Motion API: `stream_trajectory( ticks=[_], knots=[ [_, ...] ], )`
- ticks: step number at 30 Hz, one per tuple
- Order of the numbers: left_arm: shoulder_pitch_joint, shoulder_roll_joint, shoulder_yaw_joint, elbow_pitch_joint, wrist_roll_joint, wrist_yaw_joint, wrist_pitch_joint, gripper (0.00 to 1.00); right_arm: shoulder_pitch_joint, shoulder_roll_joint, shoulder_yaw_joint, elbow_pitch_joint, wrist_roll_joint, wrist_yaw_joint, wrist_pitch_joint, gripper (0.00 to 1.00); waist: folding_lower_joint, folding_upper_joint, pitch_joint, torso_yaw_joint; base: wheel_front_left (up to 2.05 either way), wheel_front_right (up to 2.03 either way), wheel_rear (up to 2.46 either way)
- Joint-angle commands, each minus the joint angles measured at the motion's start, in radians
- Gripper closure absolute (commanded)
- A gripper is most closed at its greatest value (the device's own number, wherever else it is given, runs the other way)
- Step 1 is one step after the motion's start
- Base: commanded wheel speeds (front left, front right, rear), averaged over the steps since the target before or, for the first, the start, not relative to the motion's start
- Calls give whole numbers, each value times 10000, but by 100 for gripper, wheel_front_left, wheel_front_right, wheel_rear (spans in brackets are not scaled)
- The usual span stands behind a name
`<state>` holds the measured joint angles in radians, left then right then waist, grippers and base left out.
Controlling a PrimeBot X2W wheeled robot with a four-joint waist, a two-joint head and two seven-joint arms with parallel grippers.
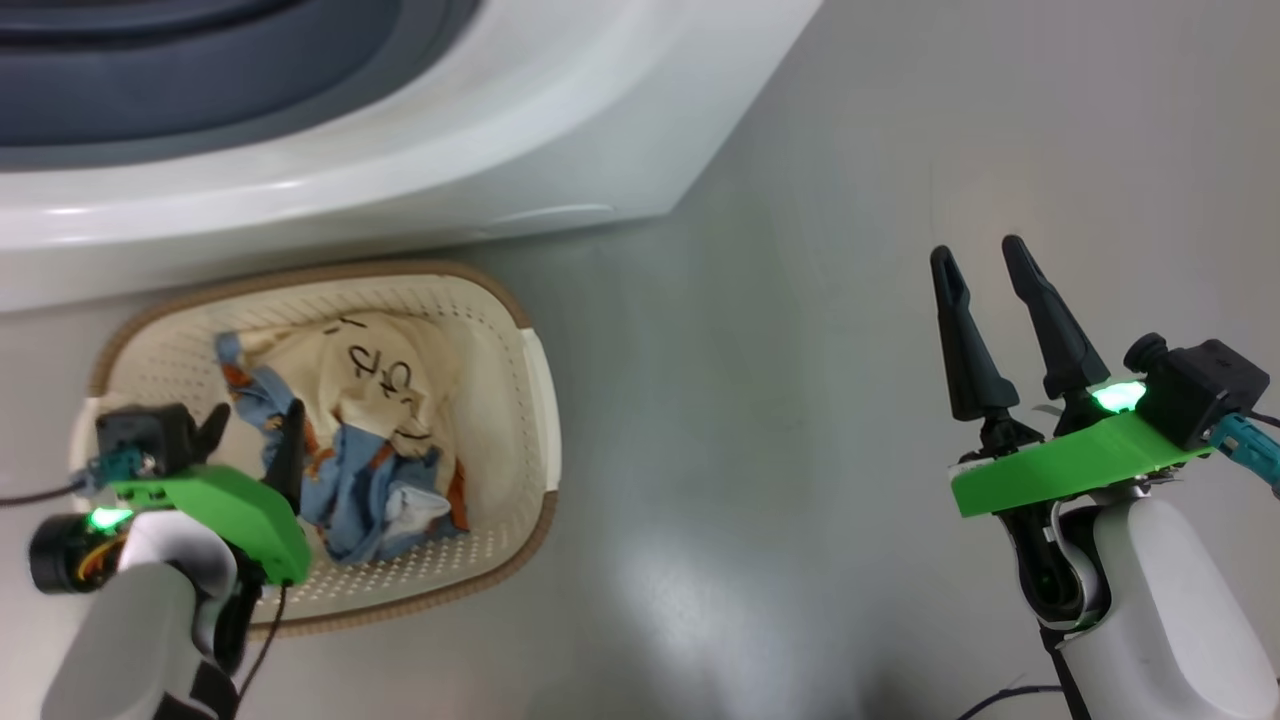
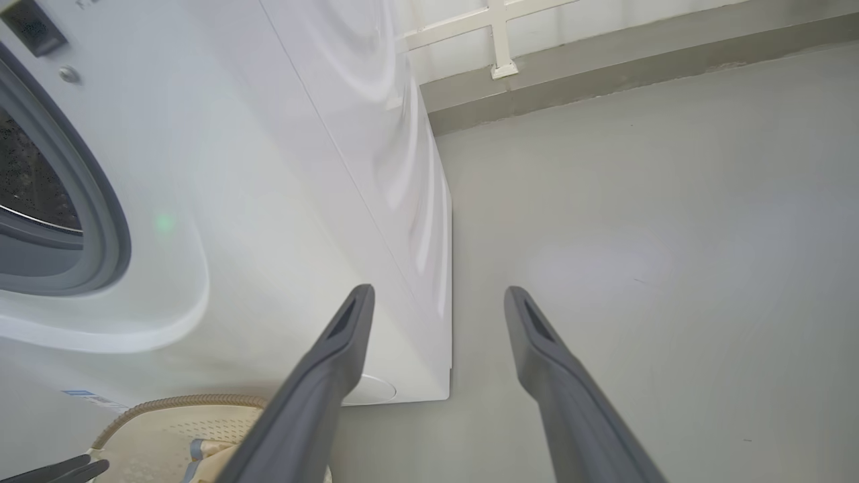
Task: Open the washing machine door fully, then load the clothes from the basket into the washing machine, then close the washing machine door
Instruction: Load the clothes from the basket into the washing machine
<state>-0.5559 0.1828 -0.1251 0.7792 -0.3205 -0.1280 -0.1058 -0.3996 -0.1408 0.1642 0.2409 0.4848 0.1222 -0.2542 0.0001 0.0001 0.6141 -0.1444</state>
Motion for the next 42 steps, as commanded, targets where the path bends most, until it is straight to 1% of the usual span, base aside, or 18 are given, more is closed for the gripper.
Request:
stream_trajectory(
  ticks=[1,4,7,13,16,19,26,33,39,42],
  knots=[
    [-181,406,195,27,10,-9,-62,0,66,58,150,-264,-115,85,-76,0,-1,-1,559,-389,0,0,0],
    [-631,509,-88,669,-207,-20,41,0,-41,126,154,-311,-117,85,-76,0,-1,-1,861,-520,0,0,0],
    [-1003,613,-590,1193,-582,-23,294,0,-136,196,142,-353,-112,85,-76,0,-1,-1,1132,-648,0,0,0],
    [-1511,948,-1782,1797,-1691,-25,912,0,-232,311,125,-408,-117,85,-76,0,-1,-1,1537,-799,0,0,0],
    [-1752,1174,-2137,2152,-2039,-25,1107,0,-285,350,134,-438,-114,85,-76,0,-1,-1,1705,-861,0,0,0],
    [-2021,1270,-2471,2505,-2329,-25,1348,0,-347,390,136,-476,-120,85,-76,0,-1,-1,1882,-913,0,0,0],
    [-2475,1435,-3411,2670,-3192,-26,1848,0,-443,444,128,-517,-153,85,-76,0,-1,-1,2227,-1065,0,0,0],
    [-2910,1747,-4153,2997,-3864,-26,2155,0,-538,495,224,-542,-156,85,-76,0,-1,-1,2486,-1314,0,0,0],
    [-3235,1711,-4837,3246,-4107,-26,2286,0,-531,510,220,-551,-169,85,-76,0,-1,-1,2612,-1444,0,0,0],
    [-3341,1664,-4965,3412,-4206,-26,2286,0,-553,511,227,-537,-168,85,-76,0,-1,-1,2621,-1474,0,0,0]
  ],
)
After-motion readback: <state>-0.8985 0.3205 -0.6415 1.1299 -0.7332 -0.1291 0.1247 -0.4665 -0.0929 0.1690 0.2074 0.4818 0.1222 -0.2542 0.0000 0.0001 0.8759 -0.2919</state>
